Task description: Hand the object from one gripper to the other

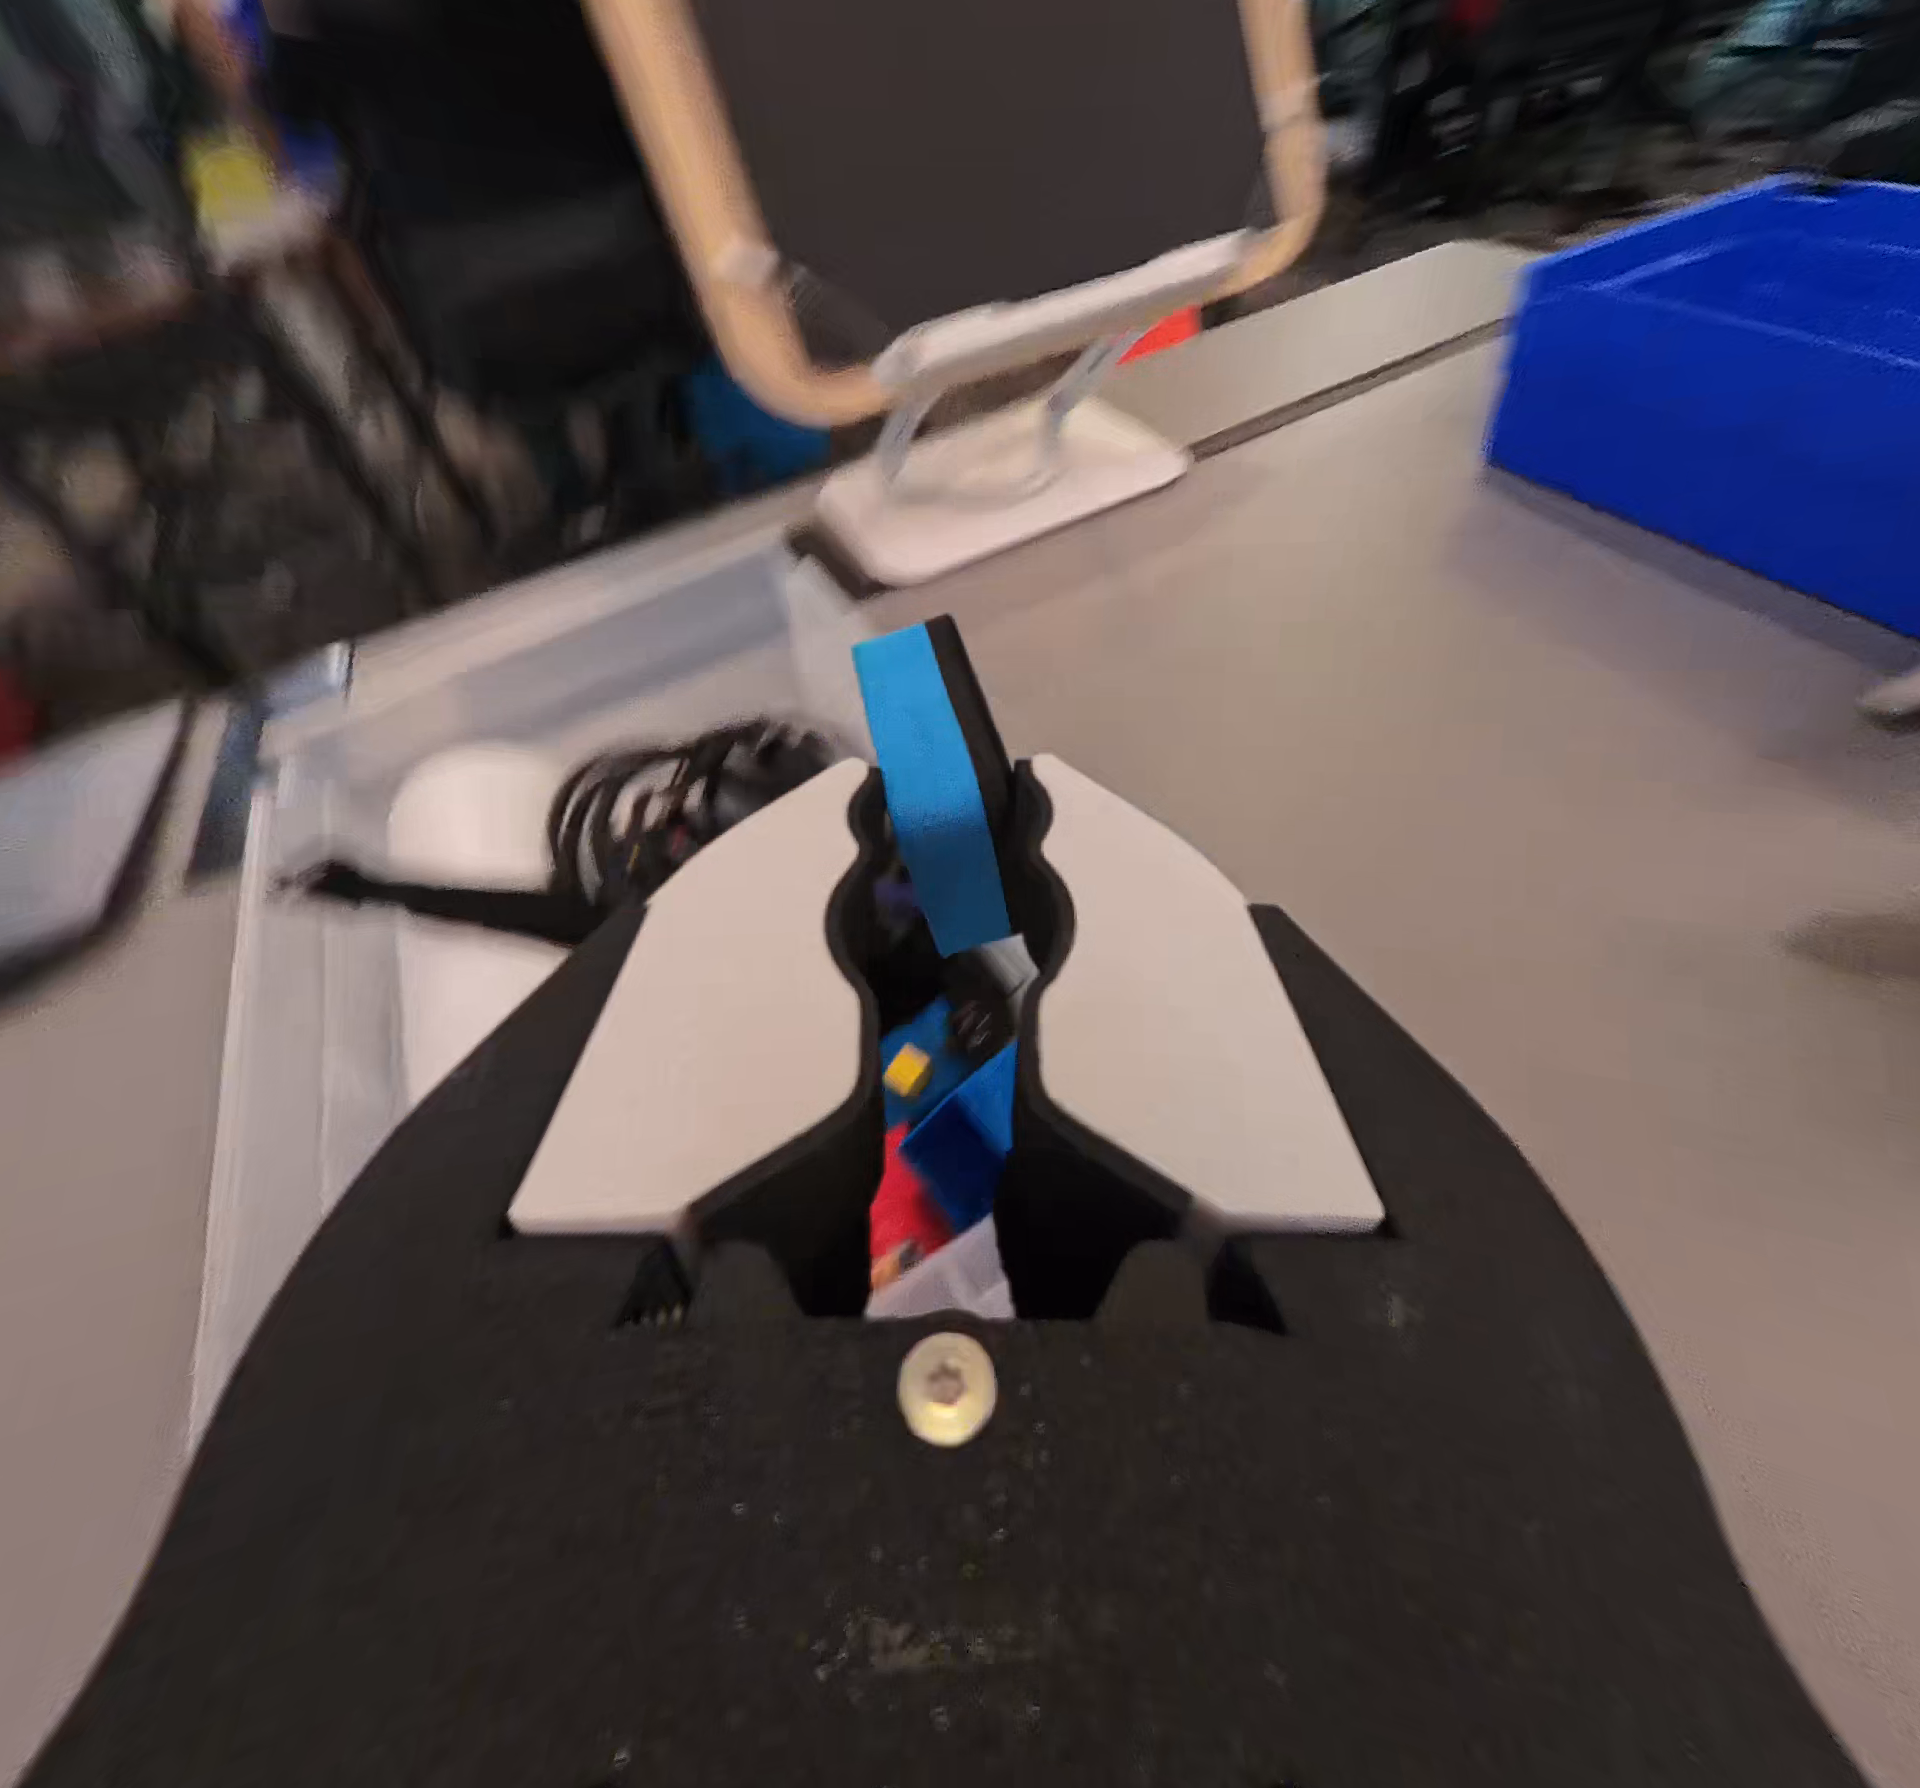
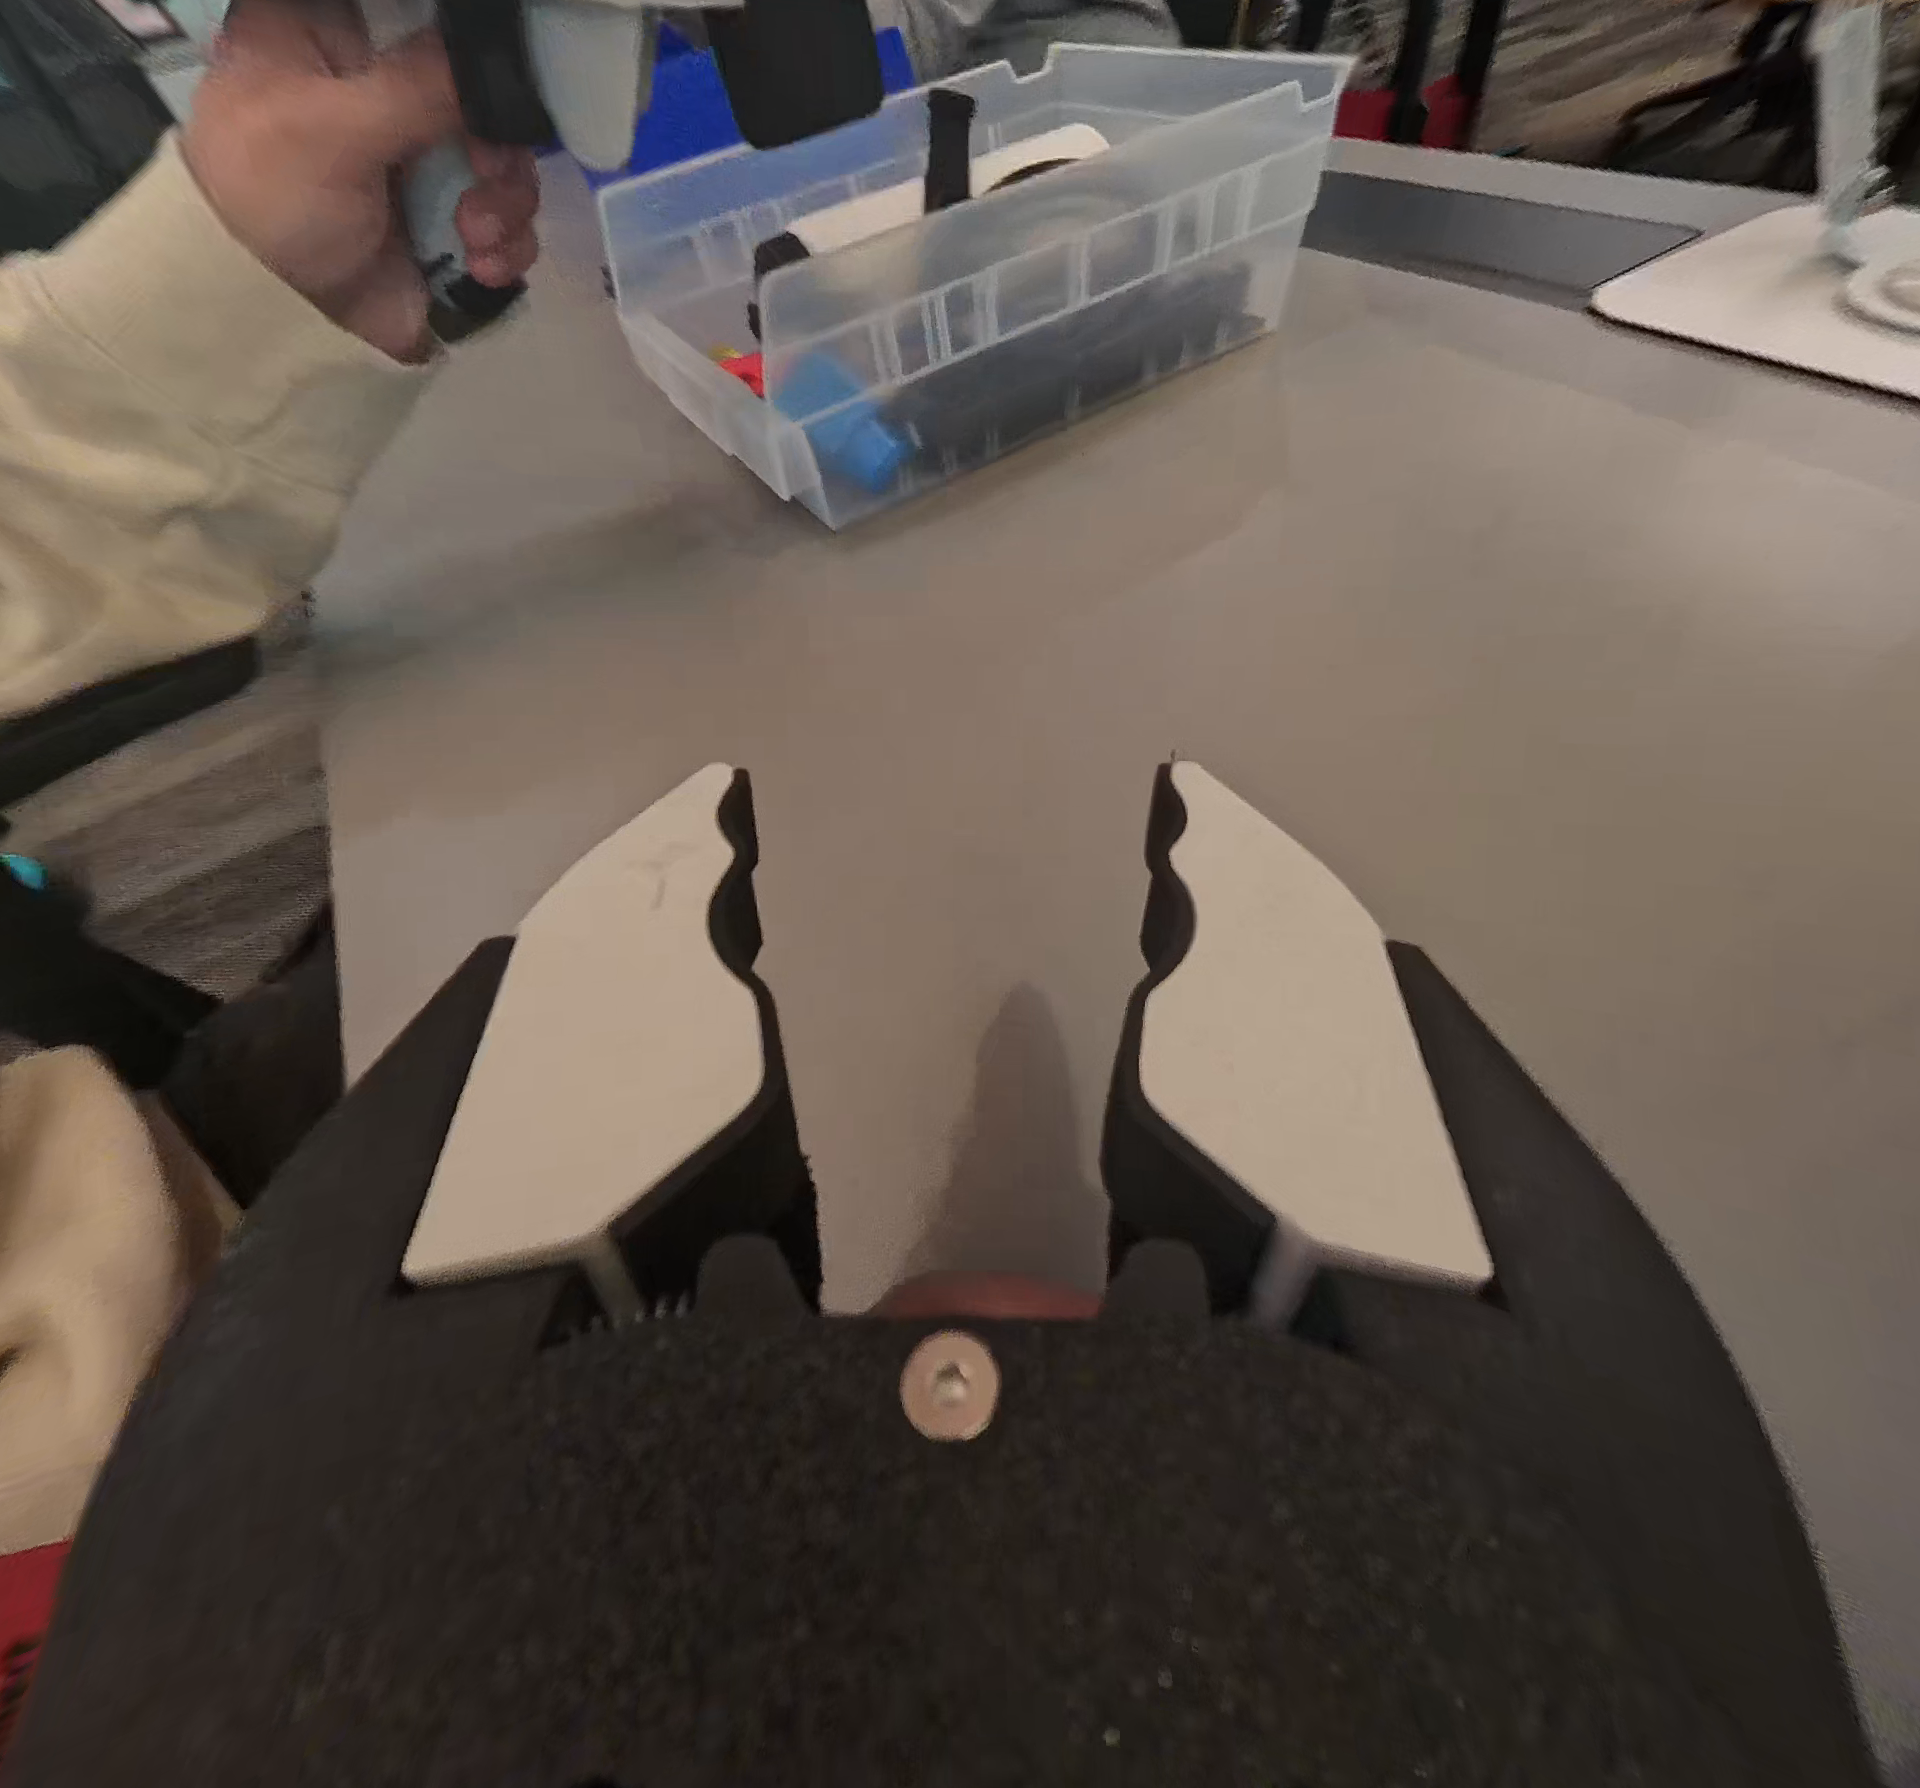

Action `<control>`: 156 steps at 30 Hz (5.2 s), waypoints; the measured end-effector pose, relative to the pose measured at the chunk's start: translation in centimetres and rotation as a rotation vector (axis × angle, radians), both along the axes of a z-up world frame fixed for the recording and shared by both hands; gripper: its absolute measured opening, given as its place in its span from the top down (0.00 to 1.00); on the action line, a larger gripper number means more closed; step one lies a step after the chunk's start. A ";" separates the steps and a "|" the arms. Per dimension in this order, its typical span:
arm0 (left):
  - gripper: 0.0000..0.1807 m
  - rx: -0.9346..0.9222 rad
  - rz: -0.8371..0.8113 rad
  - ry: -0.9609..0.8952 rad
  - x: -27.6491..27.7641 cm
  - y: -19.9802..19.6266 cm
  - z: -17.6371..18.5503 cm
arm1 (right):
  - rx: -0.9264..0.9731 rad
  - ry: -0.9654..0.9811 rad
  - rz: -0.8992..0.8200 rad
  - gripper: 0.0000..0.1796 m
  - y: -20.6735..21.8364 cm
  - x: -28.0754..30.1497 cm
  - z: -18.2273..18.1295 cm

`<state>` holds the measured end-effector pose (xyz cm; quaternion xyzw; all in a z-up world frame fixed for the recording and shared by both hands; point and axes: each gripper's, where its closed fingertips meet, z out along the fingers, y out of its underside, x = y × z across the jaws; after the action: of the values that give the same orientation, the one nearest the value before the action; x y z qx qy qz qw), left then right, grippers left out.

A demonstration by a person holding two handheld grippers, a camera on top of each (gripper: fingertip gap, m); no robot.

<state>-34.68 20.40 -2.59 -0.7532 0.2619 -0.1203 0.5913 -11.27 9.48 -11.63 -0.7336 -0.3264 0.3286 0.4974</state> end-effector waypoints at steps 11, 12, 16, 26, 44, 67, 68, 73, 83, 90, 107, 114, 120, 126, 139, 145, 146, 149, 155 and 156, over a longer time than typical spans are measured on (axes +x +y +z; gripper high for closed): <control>0.87 0.119 -0.812 0.108 17.4 -14.1 -0.5 | 0.116 0.173 0.480 0.71 -1.7 -3.3 7.9; 0.87 0.101 -0.850 0.104 17.8 -14.8 -0.8 | 0.116 0.171 0.509 0.71 -2.2 -3.5 7.9; 0.87 0.047 -0.903 0.097 18.7 -15.6 -1.9 | 0.162 0.136 0.533 0.71 -3.0 -4.2 7.0; 0.75 0.043 -0.492 0.170 16.6 -9.8 -5.3 | -0.043 0.212 0.269 0.87 1.4 -2.0 4.6; 0.53 0.232 -0.228 0.314 17.7 -8.6 -4.5 | -0.921 1.231 0.161 0.87 2.8 -5.1 4.7; 0.69 0.267 -0.221 0.578 15.8 -7.4 -7.4 | -0.019 0.036 -0.038 0.53 3.7 -3.0 2.3; 0.69 0.272 -0.218 0.608 15.9 -7.4 -7.6 | 0.055 -0.057 -0.060 0.53 3.7 -3.0 2.2; 0.69 0.280 -0.231 0.674 16.6 -7.9 -8.4 | 0.011 -0.060 -0.030 0.50 2.7 -5.3 1.2; 0.69 0.232 -0.251 0.677 17.4 -8.6 -9.1 | -0.121 -0.068 0.012 0.71 2.4 -5.9 -0.7; 0.72 0.195 -0.263 0.668 16.7 -8.2 -9.8 | -0.198 0.011 0.017 0.71 3.1 -5.0 -0.9; 0.75 -0.169 -1.108 -0.061 18.3 -18.5 -4.6 | -0.954 0.147 1.261 0.71 -10.0 -2.5 2.8; 0.81 -0.201 -1.185 0.060 19.3 -20.9 -6.7 | -1.025 0.156 1.288 0.71 -10.5 -4.6 1.7; 0.88 -0.196 -1.110 0.022 19.1 -19.3 -7.0 | -0.891 0.218 1.099 0.65 -7.9 -4.6 1.3; 0.88 -0.296 -0.852 -0.108 17.9 -14.0 -6.8 | -0.518 0.209 0.601 0.65 -1.3 -3.4 0.6; 0.88 -0.473 -0.908 -0.536 17.4 -13.4 -3.8 | -0.234 0.502 0.315 0.71 -2.5 -6.0 4.6; 0.88 -0.473 -0.903 -0.482 17.8 -13.7 -4.4 | -0.344 0.550 0.378 0.88 -2.8 -5.3 4.4; 0.88 -0.476 -0.901 -0.481 17.9 -13.7 -4.5 | -0.334 0.540 0.376 0.88 -2.8 -5.3 4.4; 0.88 -0.505 -0.907 -0.503 18.0 -13.7 -4.6 | -0.302 0.514 0.368 0.88 -2.8 -5.1 4.3; 0.88 -0.512 -0.930 -0.514 18.1 -14.1 -4.4 | -0.252 0.467 0.376 0.89 -3.2 -4.9 4.5; 0.88 -0.511 -0.928 -0.515 18.1 -14.1 -4.3 | -0.252 0.467 0.375 0.89 -3.2 -4.9 4.5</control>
<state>-16.57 6.33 -6.92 -0.6250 0.3748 -0.6048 0.3212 -16.22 6.29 -7.10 -0.6212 -0.2894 0.6119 0.3949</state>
